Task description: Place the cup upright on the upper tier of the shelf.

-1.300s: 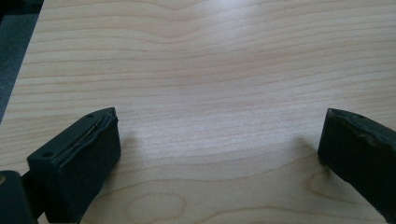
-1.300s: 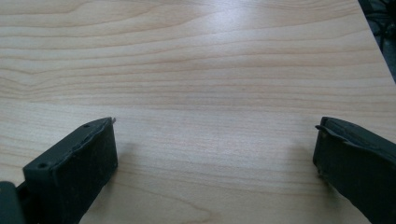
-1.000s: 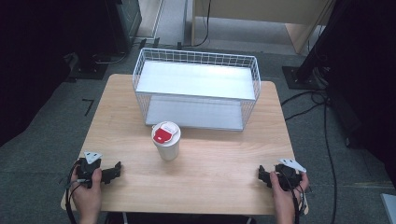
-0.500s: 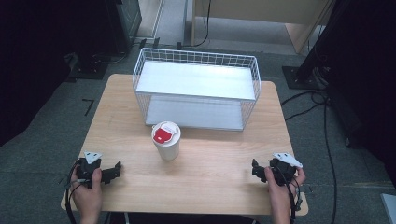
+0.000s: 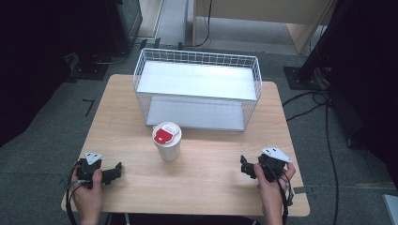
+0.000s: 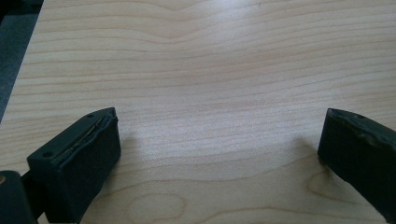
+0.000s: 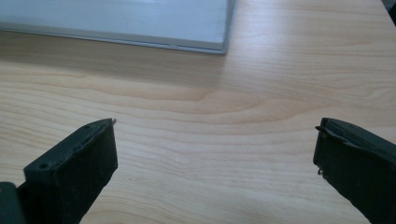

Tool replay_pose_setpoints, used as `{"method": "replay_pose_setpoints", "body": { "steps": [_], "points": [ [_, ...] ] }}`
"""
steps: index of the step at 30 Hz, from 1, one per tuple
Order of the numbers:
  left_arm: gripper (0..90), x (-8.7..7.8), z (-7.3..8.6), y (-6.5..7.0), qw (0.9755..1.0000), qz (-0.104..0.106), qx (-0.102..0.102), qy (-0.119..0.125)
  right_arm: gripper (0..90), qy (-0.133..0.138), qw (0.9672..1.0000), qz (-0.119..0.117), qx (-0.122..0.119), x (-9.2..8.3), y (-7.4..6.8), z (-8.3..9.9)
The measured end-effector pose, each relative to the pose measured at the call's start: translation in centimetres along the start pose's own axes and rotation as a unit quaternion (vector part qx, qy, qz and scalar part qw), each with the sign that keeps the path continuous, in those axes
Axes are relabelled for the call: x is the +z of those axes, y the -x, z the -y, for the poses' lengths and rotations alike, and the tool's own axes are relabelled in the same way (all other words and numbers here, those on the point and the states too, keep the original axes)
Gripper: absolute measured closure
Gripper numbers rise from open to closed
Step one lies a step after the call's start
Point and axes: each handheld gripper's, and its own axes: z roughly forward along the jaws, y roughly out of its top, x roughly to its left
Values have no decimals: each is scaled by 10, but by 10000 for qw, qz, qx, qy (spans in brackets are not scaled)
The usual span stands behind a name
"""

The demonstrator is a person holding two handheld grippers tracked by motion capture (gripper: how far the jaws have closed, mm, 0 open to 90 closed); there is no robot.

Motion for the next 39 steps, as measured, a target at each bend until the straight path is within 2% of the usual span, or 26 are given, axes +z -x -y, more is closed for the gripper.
{"method": "replay_pose_setpoints", "body": {
  "steps": [19, 39],
  "points": [
    [0, 0, 0, 0, 10000, -1, -1, 1, 0, -2, 9989, -401, -255, 11, -46, -9],
    [0, 0, 0, 0, 10000, -2, -2, 2, 0, -19, 9947, -856, -564, 23, -95, -13]
  ]
}}
